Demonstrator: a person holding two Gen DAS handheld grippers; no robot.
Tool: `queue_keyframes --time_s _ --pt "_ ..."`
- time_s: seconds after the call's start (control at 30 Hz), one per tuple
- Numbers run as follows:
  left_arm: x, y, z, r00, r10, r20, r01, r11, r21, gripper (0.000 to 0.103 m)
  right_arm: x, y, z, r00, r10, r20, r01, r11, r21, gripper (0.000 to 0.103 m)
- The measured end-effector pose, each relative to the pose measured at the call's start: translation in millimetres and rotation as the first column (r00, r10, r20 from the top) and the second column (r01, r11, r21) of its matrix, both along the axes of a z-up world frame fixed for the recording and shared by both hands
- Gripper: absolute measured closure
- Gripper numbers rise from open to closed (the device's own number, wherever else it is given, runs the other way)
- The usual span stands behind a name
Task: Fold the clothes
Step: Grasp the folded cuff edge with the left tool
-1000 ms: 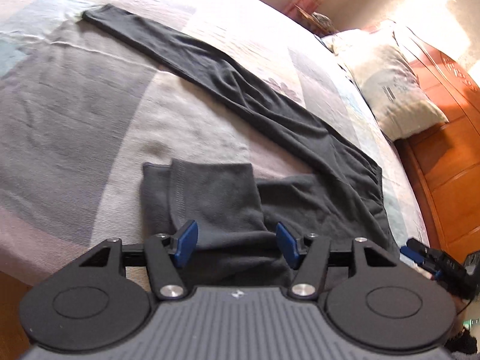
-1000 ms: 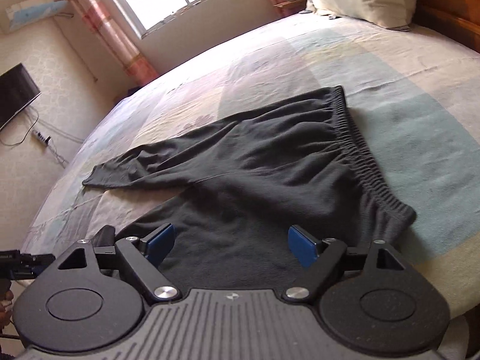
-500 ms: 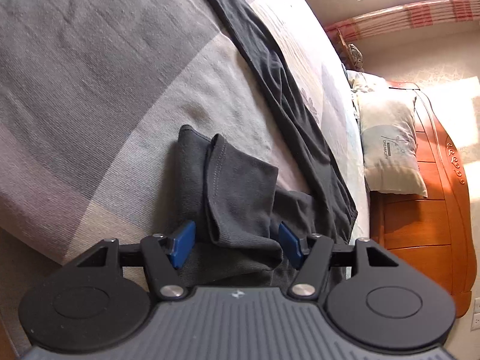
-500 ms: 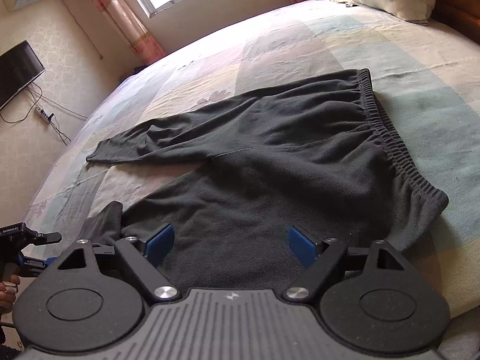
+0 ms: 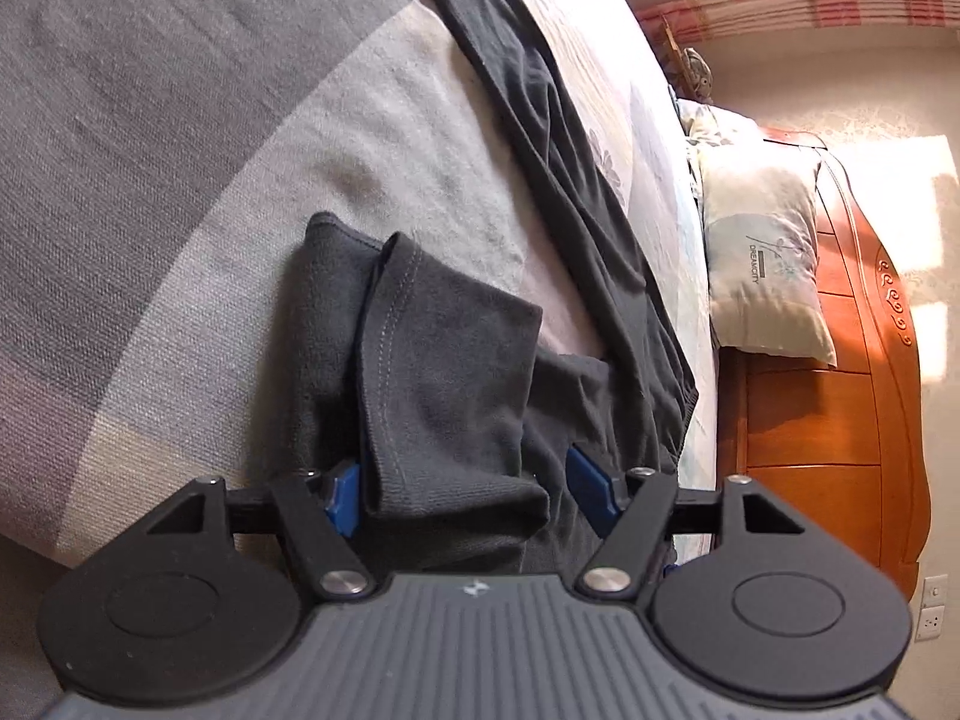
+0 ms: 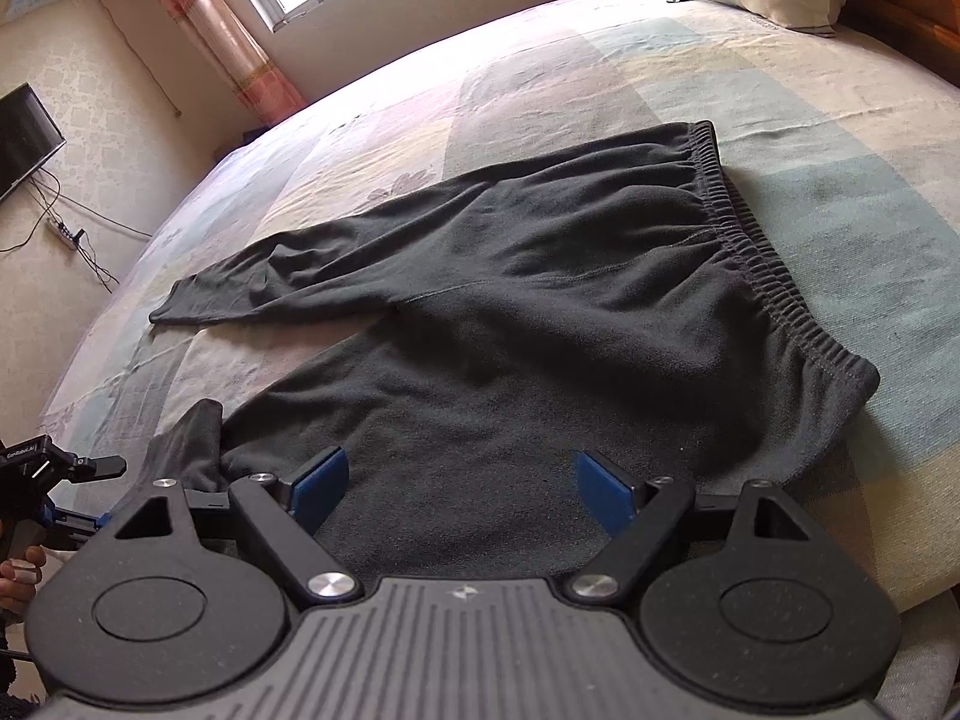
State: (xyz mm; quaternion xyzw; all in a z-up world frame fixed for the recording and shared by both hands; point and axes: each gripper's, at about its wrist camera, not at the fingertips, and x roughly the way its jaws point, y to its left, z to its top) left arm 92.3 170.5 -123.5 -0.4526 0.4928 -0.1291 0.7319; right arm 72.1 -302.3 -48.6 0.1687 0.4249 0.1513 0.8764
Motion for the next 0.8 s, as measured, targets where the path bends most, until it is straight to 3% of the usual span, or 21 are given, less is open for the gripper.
queue_keyframes --time_s 0.07,0.2,0.33,0.5,0.67,0.8 --pt "3 -1 7 0.999 -0.004 0.032 0.004 1.000 -0.013 0.036 0 2 -1 1.000 0.006 -0.005 -0.006 1.000 -0.004 0.016" --pt "10 -10 39 0.981 -0.057 0.186 0.068 0.996 -0.055 0.032 2 6 -1 1.000 0.013 -0.008 -0.014 1.000 -0.010 0.016" --pt "17 -9 28 0.991 -0.072 0.109 0.073 0.997 -0.002 0.030 2 9 -2 1.000 0.011 -0.013 -0.011 1.000 -0.015 0.016" --pt "8 8 -8 1.000 -0.023 0.006 0.024 0.998 -0.053 0.030 0 6 -2 1.000 0.000 -0.019 -0.001 1.000 -0.031 0.016" --pt "15 27 -29 0.999 0.050 0.007 -0.048 0.986 -0.161 0.030 1 5 -4 0.999 -0.016 -0.035 0.014 0.999 -0.039 0.016" --pt "27 23 -36 0.999 0.010 0.043 -0.002 0.985 -0.171 0.030 1 7 -5 0.999 -0.011 -0.038 0.009 0.999 -0.047 0.016"
